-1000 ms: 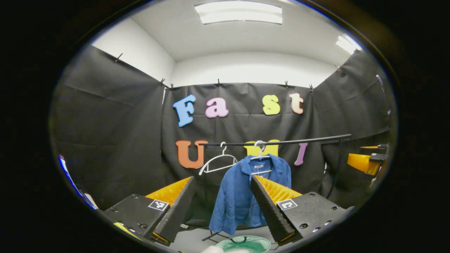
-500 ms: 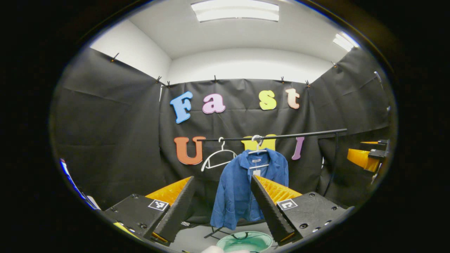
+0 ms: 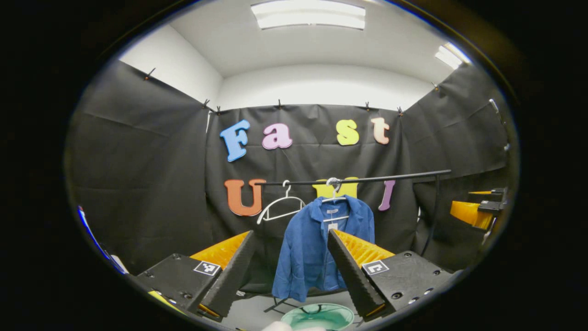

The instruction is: Grasp the clothes on the hanger with both hands and then place them into the laundry hamper below.

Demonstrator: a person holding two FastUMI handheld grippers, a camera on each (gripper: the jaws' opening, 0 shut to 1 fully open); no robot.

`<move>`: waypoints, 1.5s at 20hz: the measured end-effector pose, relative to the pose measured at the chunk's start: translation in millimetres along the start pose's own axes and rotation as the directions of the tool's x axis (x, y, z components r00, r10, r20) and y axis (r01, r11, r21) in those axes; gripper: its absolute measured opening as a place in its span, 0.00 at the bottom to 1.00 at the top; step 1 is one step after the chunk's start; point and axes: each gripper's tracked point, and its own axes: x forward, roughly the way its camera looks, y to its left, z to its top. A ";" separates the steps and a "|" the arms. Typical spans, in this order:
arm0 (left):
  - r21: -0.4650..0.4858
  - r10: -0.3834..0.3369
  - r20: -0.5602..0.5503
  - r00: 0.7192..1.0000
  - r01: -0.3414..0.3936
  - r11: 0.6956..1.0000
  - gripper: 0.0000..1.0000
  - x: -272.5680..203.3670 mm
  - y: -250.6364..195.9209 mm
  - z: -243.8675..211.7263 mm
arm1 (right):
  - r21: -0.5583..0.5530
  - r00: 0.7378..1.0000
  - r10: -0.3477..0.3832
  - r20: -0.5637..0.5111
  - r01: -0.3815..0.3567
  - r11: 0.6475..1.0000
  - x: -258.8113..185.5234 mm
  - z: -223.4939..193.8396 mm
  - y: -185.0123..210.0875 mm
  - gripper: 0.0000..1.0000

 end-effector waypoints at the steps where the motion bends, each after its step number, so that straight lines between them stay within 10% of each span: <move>1: -0.002 -0.003 0.001 1.000 0.003 1.000 1.00 4.4 -1.9 -1.7 | 0.000 1.000 0.002 -0.005 -0.002 1.000 4.2 -2.2 -0.9 1.00; 14: -0.056 -0.095 -0.021 0.995 0.094 0.994 0.98 109.5 -62.0 -54.8 | 0.025 0.987 0.145 -0.065 -0.144 0.989 129.8 -59.6 7.3 1.00; 30: 0.056 0.109 -0.001 0.994 -0.109 0.993 0.98 294.8 -65.1 -132.2 | 0.047 0.924 0.358 -0.136 -0.355 0.934 354.1 -125.7 65.3 1.00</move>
